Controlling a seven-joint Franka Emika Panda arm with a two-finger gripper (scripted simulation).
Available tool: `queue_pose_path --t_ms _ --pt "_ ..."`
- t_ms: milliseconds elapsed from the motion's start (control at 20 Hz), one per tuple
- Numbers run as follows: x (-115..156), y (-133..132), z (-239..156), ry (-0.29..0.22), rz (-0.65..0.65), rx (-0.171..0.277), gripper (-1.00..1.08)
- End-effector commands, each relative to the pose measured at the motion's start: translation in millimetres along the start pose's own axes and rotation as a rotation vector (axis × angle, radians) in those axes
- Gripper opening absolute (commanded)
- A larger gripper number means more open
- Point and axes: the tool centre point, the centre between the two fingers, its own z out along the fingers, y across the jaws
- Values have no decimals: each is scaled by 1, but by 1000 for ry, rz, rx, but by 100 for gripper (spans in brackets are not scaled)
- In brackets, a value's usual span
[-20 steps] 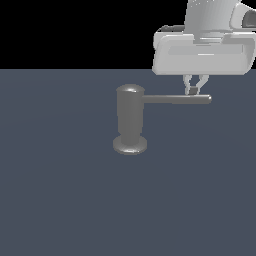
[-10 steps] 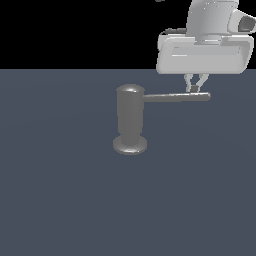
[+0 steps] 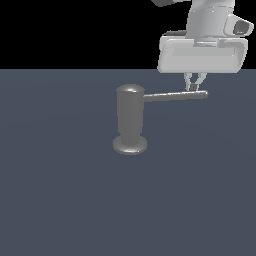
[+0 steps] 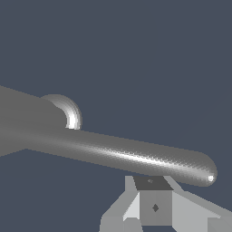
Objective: Turn on the faucet by rotating a designated handle.
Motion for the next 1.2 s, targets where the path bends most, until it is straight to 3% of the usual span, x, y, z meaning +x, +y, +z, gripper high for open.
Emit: queue_pose_path --t_ms 0,1150 --pt "0 3 4 -8 7 0 -100" --pt "67 4 14 -23 26 -1 -100"
